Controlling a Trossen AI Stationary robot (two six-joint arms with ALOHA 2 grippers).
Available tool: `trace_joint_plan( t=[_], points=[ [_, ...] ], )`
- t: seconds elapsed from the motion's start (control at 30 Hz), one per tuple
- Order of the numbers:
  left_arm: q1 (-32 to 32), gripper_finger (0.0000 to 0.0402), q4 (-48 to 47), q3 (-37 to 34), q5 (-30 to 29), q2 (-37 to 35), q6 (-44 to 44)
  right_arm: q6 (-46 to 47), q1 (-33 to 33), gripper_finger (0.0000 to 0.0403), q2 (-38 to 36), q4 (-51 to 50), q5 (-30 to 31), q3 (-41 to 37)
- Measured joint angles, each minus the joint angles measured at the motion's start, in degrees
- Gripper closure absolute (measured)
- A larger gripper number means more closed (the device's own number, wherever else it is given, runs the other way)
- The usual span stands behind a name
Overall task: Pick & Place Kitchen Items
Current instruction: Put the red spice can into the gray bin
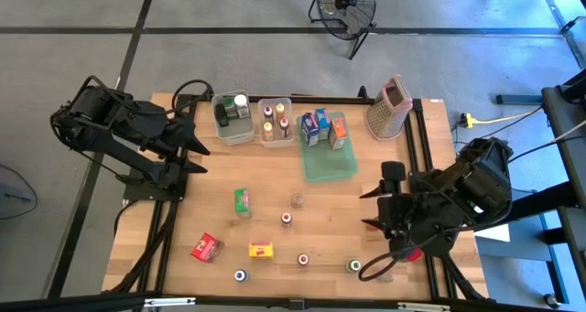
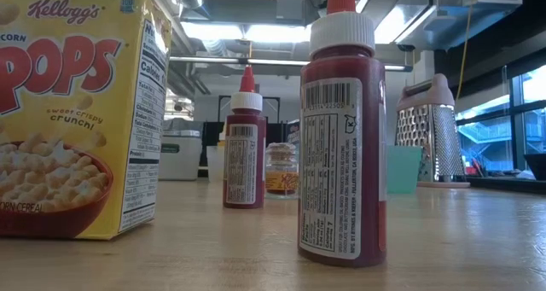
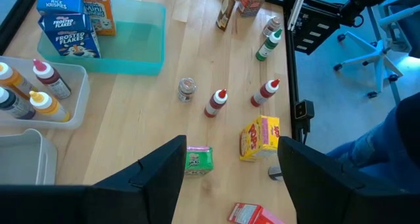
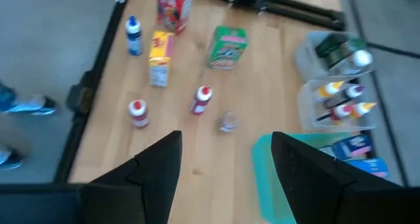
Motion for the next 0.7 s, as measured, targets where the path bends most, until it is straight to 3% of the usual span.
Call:
trace_joint_plan(
  t=[0.23,0.5,0.7],
  points=[
    [0.01,0.0166,0.00,0.00,0.00,0.00,0.00,-0.40,-2.51,0.0165,-0.02,-0.02,3.51,0.00],
    [-0.01,0.0166,1.33,-0.07,-0.43,0.64,-0.01,10.86,-5.03,0.0165,-0.02,0.06,3.23,0.00],
    [0.01,0.0167,0.79,-0.48,-7.64,1.54,13.28,17.81,-5.05,0.0165,0.02,0.77,3.23,0.00]
  ],
)
